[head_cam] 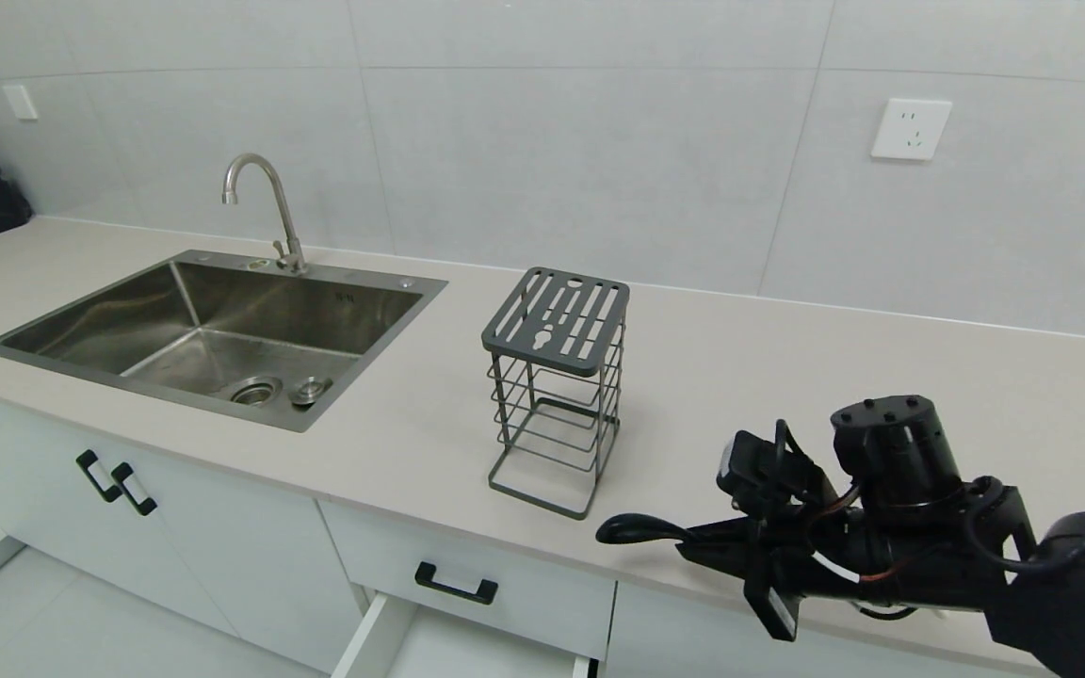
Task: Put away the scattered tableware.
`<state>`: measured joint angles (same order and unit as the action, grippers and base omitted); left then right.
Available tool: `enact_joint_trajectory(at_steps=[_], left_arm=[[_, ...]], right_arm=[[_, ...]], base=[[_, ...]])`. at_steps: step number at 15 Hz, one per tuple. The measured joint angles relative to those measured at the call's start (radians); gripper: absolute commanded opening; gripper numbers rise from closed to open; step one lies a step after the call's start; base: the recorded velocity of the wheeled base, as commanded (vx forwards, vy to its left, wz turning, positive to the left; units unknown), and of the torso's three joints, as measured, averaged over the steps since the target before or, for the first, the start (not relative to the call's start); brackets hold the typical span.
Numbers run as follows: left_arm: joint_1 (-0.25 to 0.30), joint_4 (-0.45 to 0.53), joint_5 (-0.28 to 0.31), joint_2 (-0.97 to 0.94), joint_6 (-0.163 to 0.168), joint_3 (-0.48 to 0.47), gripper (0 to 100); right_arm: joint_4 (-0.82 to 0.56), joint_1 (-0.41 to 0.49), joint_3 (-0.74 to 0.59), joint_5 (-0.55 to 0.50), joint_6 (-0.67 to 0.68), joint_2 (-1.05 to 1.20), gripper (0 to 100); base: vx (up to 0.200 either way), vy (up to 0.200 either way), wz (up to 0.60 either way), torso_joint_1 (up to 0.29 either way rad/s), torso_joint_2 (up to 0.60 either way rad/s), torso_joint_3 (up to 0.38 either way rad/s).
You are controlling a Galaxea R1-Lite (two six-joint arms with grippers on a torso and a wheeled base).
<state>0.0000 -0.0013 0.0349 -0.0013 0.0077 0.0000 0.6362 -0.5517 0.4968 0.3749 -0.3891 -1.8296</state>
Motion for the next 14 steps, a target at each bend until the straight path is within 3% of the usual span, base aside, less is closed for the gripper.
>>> enact_joint_trajectory(at_steps=[8, 12, 14], left_arm=[[0.0, 0.0, 0.0, 0.0, 0.0, 0.0, 100], [0.0, 0.0, 0.0, 0.0, 0.0, 0.0, 100], [0.0, 0.0, 0.0, 0.0, 0.0, 0.0, 100]], right_arm=[[0.064, -0.213, 0.043, -0.127, 0.21, 0.006, 0], [0.067, -0.376, 0.092, -0.335, 0.456, 0.005, 0], [0.063, -0.444, 0.108, -0.384, 0.524, -0.01, 0]], base=[[0.0, 0.0, 0.0, 0.0, 0.0, 0.0], [0.0, 0.0, 0.0, 0.0, 0.0, 0.0], [0.0, 0.0, 0.0, 0.0, 0.0, 0.0]])
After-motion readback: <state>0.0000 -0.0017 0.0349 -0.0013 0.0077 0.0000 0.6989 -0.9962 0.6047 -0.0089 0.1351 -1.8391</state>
